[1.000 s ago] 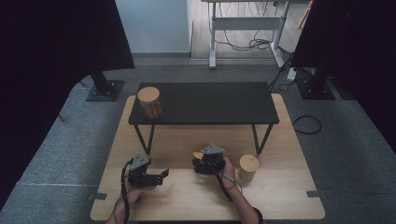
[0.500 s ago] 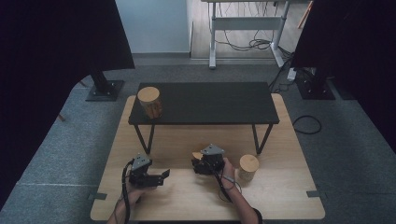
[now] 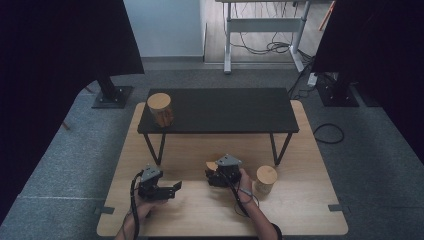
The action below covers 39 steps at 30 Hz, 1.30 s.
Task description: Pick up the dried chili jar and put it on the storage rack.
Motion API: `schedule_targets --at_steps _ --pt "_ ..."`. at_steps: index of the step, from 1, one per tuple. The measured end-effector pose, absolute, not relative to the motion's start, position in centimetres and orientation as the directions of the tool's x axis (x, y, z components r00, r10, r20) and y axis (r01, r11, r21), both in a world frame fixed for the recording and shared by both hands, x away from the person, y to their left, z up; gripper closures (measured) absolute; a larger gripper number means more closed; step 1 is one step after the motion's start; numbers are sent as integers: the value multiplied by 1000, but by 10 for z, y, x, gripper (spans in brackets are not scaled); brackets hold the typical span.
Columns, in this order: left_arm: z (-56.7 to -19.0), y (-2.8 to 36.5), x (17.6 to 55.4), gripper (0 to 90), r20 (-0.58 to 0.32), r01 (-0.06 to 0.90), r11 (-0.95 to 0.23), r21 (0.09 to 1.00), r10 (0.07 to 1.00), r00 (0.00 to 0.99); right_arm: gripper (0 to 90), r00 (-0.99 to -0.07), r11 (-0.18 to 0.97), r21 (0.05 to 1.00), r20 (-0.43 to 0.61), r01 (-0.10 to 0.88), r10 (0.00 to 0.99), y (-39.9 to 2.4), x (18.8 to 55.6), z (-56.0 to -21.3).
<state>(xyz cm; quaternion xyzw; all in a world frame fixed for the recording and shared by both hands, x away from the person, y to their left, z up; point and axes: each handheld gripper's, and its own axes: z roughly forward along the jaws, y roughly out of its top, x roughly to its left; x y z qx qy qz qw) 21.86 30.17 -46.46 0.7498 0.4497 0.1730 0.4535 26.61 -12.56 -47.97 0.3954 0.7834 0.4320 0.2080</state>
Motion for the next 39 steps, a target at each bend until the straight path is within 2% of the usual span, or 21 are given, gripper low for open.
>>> schedule_targets --at_steps 14,39 --pt "-464 304 218 67 -159 519 -176 836 829 536 249 -603 301 848 28 437 797 -133 260 -470" --pt "-464 303 217 67 -148 516 -175 839 838 526 250 -629 344 855 -27 389 777 -132 243 -454"
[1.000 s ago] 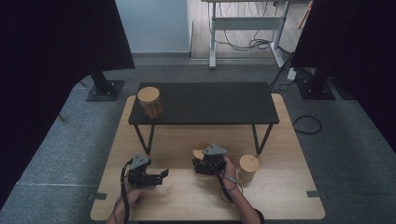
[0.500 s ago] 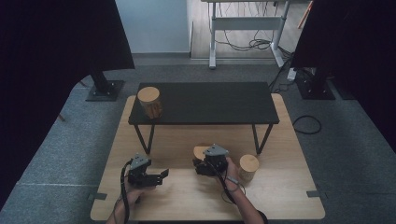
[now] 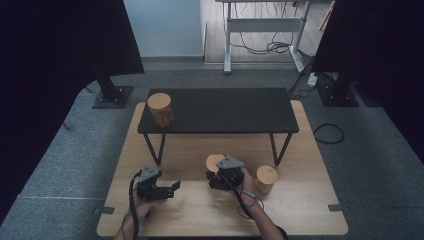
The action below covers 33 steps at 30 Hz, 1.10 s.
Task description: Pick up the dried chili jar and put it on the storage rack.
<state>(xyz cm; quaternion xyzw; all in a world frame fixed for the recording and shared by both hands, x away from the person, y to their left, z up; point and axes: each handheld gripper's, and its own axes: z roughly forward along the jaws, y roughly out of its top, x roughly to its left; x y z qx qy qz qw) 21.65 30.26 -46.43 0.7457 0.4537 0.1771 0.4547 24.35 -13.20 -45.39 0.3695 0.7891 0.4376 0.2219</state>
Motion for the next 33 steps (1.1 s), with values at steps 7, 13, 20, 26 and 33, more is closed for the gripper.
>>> schedule_targets --at_steps 7,13,20,26,33 --pt "-464 302 217 67 -146 518 -179 837 838 526 250 -631 336 859 -20 387 776 -136 241 -451" --pt "-464 301 217 67 -145 516 -181 837 837 528 250 -629 334 859 -19 388 777 -136 240 -451" --pt "-465 301 217 67 -143 518 -182 836 839 526 250 -631 341 861 -31 376 775 -135 234 -450" --pt "-464 301 217 67 -141 517 -185 836 838 528 250 -640 346 864 -36 366 767 -136 230 -447" --pt "-465 299 217 66 -137 517 -189 835 838 528 250 -647 351 861 -34 368 762 -138 229 -442"
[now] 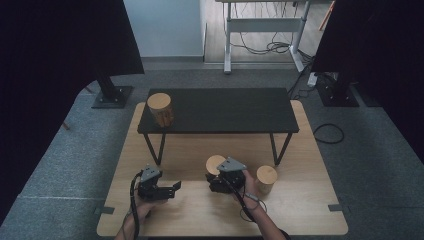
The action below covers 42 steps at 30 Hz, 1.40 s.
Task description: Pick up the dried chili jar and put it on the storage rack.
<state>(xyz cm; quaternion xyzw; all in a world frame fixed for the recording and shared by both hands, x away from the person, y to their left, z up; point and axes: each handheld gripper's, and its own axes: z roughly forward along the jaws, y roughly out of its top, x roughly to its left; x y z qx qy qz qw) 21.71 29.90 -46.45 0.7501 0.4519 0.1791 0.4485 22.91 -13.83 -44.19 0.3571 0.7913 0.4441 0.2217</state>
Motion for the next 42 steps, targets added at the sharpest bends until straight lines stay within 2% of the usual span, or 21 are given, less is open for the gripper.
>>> schedule_targets --at_steps 42 --pt "-465 300 217 66 -139 519 -182 835 844 518 250 -665 372 872 -75 318 743 -156 220 -417"
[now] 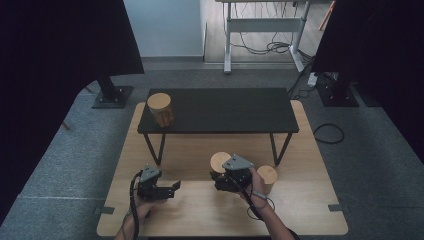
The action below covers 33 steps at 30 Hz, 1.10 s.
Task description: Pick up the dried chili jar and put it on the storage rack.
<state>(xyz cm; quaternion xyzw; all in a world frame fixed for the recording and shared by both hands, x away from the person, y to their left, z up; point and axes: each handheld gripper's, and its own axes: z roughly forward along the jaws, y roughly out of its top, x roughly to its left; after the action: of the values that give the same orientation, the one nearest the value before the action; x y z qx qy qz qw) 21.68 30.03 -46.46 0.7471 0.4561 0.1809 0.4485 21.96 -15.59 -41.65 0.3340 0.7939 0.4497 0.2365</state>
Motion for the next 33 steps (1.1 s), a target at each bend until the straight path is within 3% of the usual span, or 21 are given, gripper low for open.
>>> schedule_targets --at_steps 33 --pt "-464 300 216 66 -149 518 -181 836 833 532 250 -689 382 878 -87 289 719 -161 215 -399"
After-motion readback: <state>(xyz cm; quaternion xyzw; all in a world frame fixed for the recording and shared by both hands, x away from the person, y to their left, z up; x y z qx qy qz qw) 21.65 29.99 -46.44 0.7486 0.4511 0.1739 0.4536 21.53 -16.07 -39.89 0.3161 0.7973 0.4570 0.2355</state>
